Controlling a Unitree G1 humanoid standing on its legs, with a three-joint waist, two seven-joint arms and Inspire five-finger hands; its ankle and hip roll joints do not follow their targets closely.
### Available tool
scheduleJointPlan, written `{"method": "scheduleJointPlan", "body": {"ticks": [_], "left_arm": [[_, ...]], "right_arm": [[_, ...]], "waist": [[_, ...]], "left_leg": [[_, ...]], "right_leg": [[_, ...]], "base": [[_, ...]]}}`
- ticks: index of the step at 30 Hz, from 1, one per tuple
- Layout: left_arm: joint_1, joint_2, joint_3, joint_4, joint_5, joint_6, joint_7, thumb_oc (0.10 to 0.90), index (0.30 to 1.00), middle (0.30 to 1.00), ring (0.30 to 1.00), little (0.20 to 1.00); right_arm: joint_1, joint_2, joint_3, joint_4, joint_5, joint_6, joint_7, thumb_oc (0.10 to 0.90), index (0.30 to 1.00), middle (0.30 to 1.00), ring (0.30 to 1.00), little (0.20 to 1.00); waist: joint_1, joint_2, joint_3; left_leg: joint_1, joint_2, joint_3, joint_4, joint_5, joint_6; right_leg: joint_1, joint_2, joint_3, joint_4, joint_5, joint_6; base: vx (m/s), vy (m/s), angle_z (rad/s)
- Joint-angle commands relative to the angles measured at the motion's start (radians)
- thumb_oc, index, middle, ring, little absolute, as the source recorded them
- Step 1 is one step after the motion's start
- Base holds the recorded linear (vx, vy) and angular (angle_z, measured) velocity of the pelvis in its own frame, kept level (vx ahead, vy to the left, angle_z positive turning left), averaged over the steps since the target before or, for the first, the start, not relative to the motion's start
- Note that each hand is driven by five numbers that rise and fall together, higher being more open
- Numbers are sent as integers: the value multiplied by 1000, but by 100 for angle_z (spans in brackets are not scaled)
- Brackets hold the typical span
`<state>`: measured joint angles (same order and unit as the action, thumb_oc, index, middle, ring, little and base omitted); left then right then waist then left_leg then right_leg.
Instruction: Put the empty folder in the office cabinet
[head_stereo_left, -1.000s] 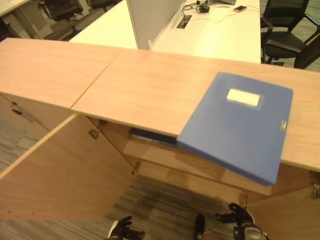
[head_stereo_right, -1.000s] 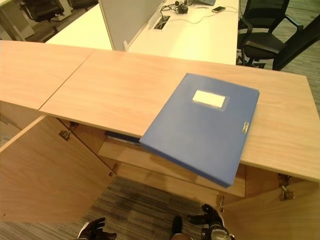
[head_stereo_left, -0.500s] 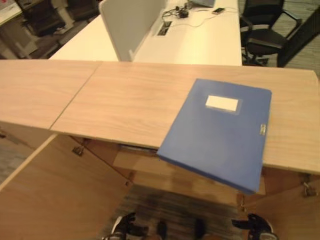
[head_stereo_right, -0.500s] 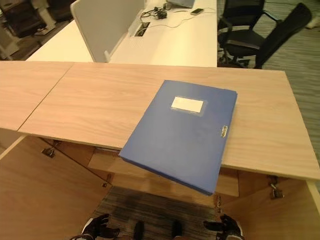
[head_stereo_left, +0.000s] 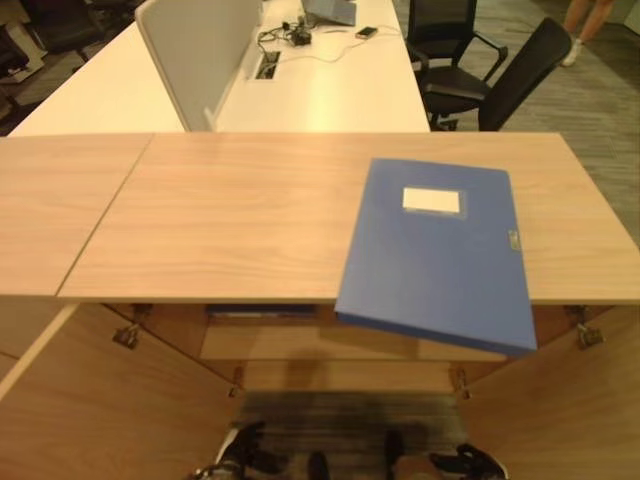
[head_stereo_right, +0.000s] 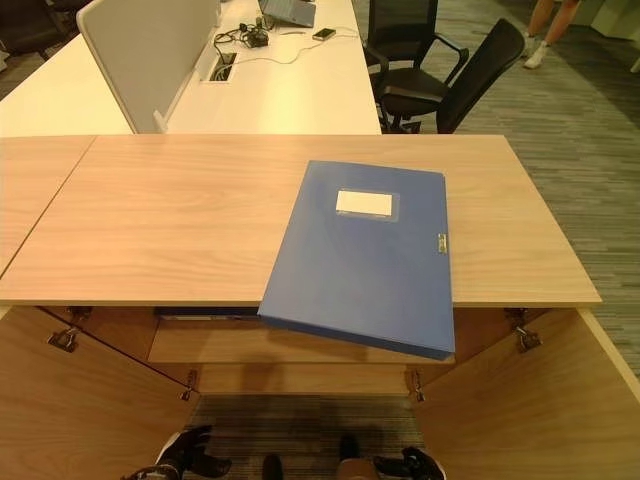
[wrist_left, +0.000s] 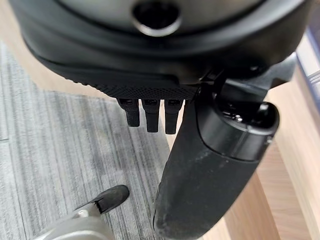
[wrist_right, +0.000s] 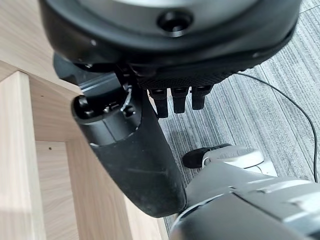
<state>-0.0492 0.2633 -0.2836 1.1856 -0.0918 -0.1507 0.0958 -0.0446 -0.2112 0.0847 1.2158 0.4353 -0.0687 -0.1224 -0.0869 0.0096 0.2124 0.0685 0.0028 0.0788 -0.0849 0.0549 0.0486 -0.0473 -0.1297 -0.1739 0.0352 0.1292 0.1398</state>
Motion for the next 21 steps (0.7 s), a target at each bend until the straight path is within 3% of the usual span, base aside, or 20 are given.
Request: {"method": "scheduleJointPlan", "body": {"ticks": [1, 5, 8, 14, 15, 21], "left_arm": [[-19, 39, 11, 16, 33, -14, -8, 800, 900, 900, 900, 900], [-5, 40, 25, 20, 27, -12, -10, 800, 900, 900, 900, 900], [10, 37, 33, 12, 14, -14, -7, 800, 900, 900, 900, 900], [14, 32, 40, 27, 3, -16, 0, 800, 900, 900, 900, 900], [11, 24, 37, 34, -2, -15, 1, 800, 900, 900, 900, 900], [7, 6, 25, 38, 0, -15, -1, 800, 900, 900, 900, 900]], "right_arm": [[-25, -36, 8, -43, 20, -41, 0, 800, 900, 900, 900, 900], [-23, -30, 5, -37, 19, -43, 3, 800, 900, 900, 900, 900], [-26, -29, 10, -27, 16, -37, 0, 800, 900, 900, 900, 900], [-36, -28, 37, -33, 7, -35, 4, 800, 900, 900, 900, 900], [-35, -36, 44, -41, 7, -37, 6, 800, 900, 900, 900, 900], [-25, -51, 45, -32, 5, -41, 5, 800, 900, 900, 900, 900]], "waist": [[40, 17, -14], [82, 8, -46], [120, -20, -88], [127, -25, -92], [124, -23, -85], [122, -10, -74]], "left_leg": [[15, 31, -14, -2, -78, -77], [-23, 34, 29, 9, -52, -78], [-60, 29, 43, 6, -28, -85], [-70, 62, 40, 3, 0, -111], [-83, 81, 26, 3, 24, -131], [-100, 113, 7, 3, 62, -160]], "right_leg": [[-8, -41, -41, 202, -162, 39], [91, -57, -29, 208, -197, 46], [168, -69, -1, 90, -195, 59], [209, -48, 20, -38, -206, 45], [225, -25, 22, -89, -207, 33], [243, 13, 8, -123, -223, 12]], "base": [[-99, 29, -38], [-117, -48, -40], [-62, -95, -34], [-60, -153, -26], [-93, -160, -8], [-91, -138, 3]]}}
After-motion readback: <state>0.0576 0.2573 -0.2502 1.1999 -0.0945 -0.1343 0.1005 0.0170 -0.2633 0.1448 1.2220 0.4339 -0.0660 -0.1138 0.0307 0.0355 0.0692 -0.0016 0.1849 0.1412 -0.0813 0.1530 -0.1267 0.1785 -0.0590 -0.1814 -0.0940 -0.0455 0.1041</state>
